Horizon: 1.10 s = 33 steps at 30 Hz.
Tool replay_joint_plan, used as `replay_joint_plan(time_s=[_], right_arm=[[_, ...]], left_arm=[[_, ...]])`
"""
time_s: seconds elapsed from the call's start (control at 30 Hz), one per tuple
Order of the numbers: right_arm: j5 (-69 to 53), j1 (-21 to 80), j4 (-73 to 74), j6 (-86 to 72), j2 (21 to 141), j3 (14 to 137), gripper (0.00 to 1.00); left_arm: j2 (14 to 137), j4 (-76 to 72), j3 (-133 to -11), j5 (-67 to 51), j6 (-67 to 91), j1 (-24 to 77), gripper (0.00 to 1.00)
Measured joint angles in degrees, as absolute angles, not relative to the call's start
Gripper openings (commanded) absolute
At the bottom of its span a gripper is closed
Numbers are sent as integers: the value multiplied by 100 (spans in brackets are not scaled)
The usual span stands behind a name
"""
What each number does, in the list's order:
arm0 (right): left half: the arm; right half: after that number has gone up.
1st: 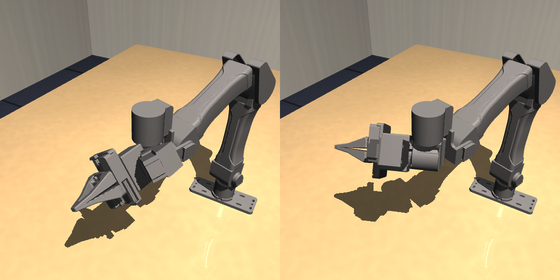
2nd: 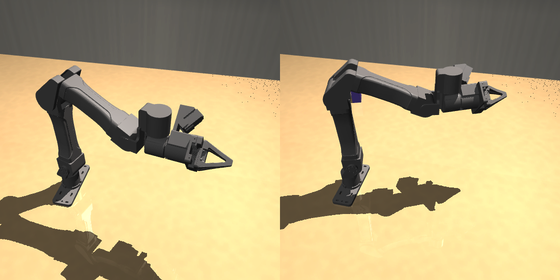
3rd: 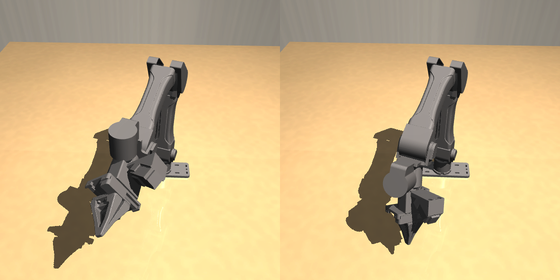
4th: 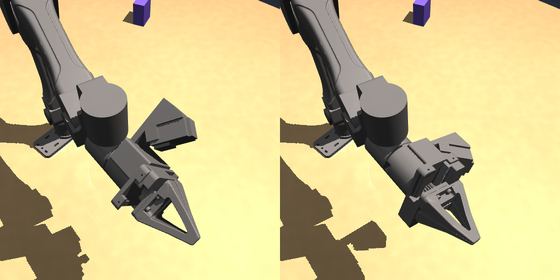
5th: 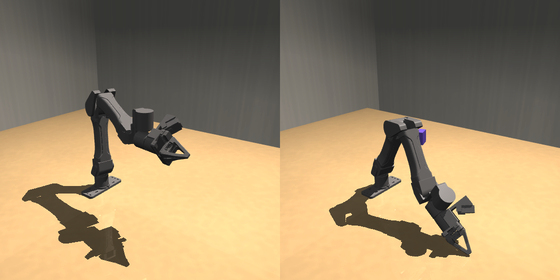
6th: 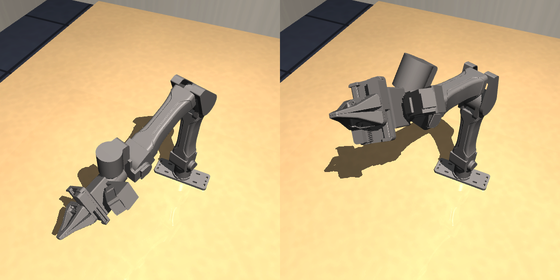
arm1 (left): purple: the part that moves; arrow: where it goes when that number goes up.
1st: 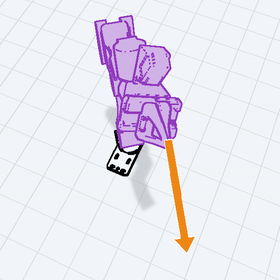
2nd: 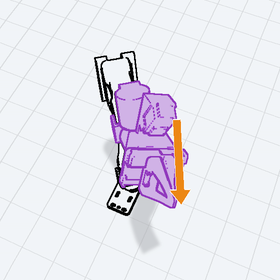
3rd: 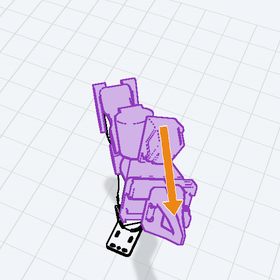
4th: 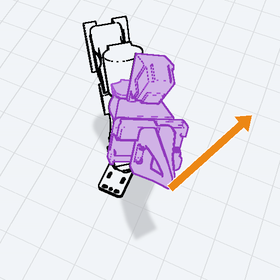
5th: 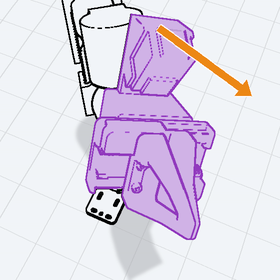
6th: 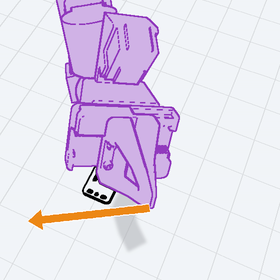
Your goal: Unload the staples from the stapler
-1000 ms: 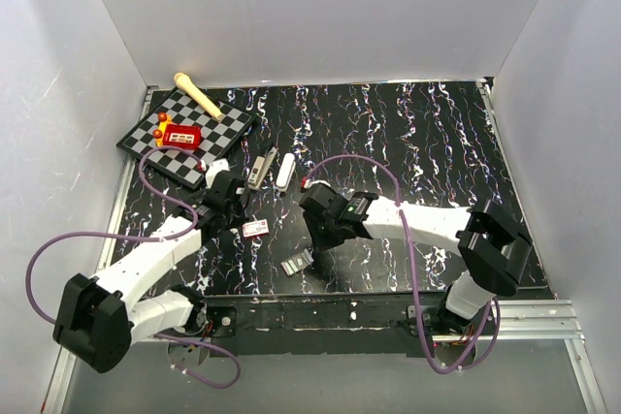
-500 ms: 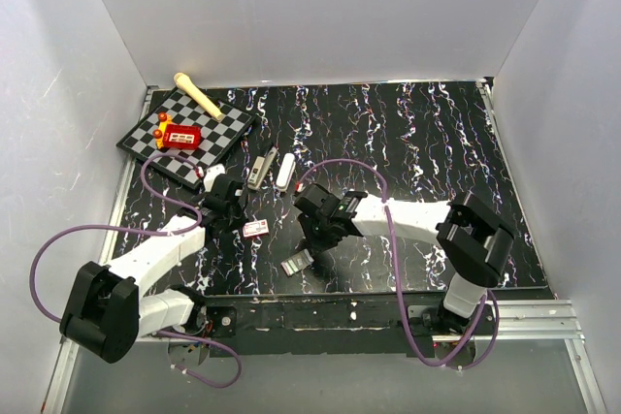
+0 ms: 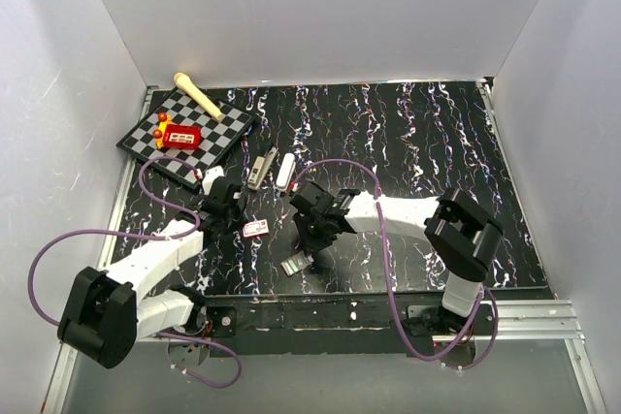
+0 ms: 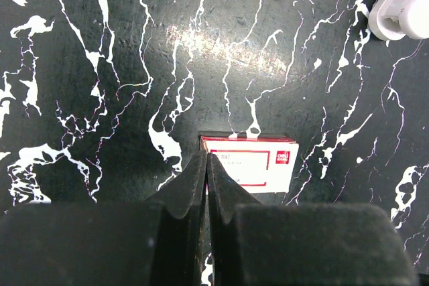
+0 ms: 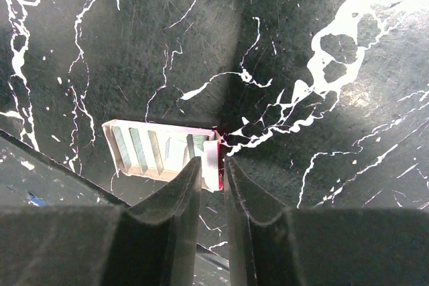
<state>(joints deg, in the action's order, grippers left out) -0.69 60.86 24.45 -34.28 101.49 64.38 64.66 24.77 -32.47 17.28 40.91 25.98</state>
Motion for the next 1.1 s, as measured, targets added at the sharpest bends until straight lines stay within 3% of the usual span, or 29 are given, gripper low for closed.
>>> replay_joint_plan(time_s=[0.53, 1.1], right_arm=[[-217, 6071, 2447, -3428, 10283, 6523, 27], [-237, 6069, 2545, -3433, 10442, 6602, 11]], left_arm=[[6447, 2390, -3229, 1682, 4066, 2598, 0], [6447, 2346, -3223, 1645, 4047, 2598, 0]])
